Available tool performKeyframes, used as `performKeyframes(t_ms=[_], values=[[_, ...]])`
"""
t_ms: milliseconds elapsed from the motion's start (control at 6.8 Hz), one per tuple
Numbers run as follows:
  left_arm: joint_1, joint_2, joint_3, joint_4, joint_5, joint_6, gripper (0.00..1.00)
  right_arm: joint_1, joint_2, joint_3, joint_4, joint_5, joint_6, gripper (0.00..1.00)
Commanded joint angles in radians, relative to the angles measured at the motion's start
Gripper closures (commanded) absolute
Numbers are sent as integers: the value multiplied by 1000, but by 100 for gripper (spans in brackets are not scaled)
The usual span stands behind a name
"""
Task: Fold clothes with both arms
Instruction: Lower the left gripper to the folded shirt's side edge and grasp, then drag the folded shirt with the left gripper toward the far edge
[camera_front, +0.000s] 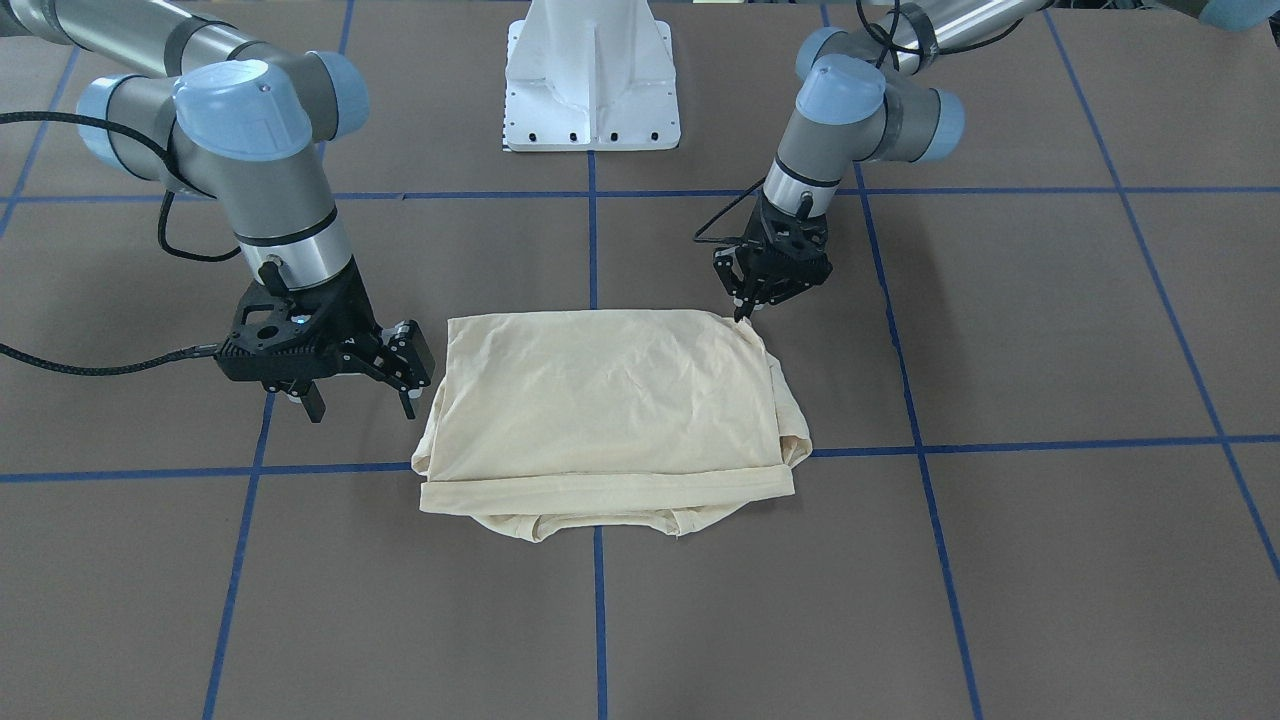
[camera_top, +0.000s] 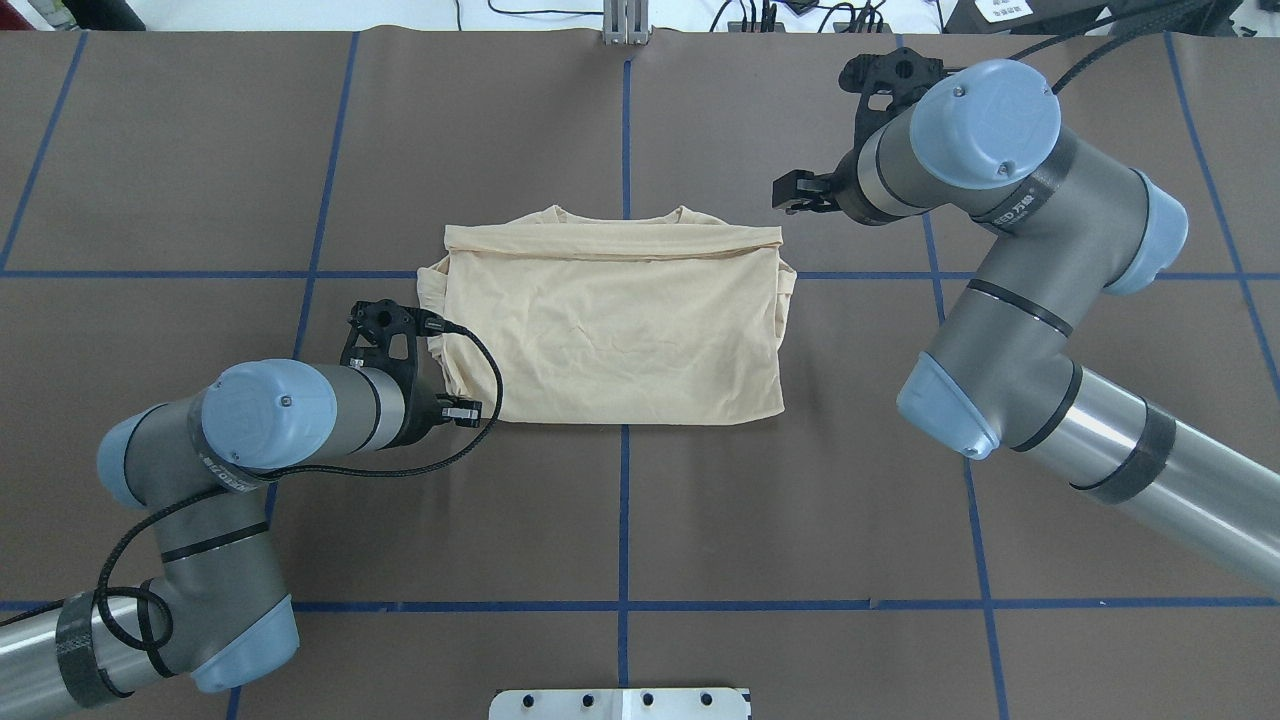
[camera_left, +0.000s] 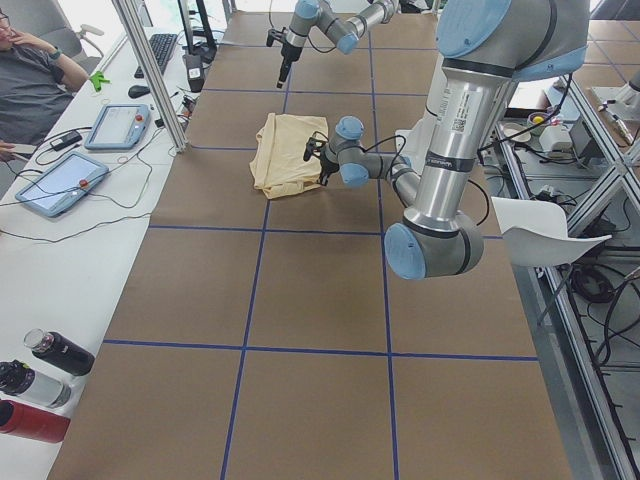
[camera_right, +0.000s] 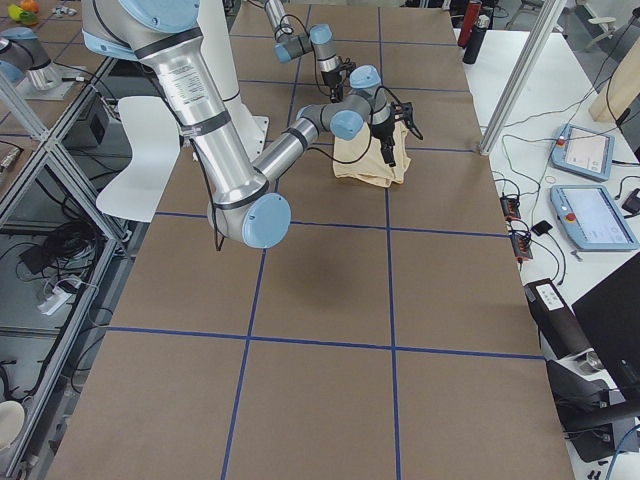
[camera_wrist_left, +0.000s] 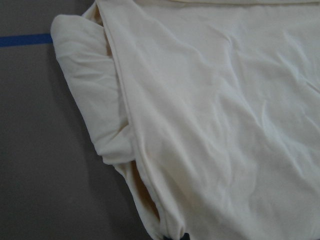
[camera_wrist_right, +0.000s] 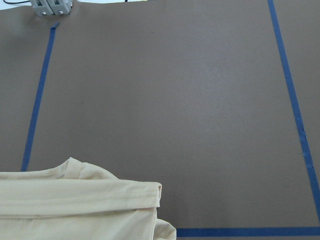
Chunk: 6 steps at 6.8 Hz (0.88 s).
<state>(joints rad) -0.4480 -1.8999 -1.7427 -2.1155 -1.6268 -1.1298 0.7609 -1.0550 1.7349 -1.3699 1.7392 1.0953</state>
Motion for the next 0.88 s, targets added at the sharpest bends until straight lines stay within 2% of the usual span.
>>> performKeyframes(t_ms=[0,147,441,735], values=[[-46,1,6,3,2,98,100,-2,0,0,0,-1,0,0],[-111,1,26,2,2,170,100,-6,0,-3,0,-3,0,0],[-252,-33,127,-1,-2,314,100,-9,0,-5,0,-3,0,0],[-337,-189,337,-17,-4,340,100,-14,1,-5,3,-4,0,0]])
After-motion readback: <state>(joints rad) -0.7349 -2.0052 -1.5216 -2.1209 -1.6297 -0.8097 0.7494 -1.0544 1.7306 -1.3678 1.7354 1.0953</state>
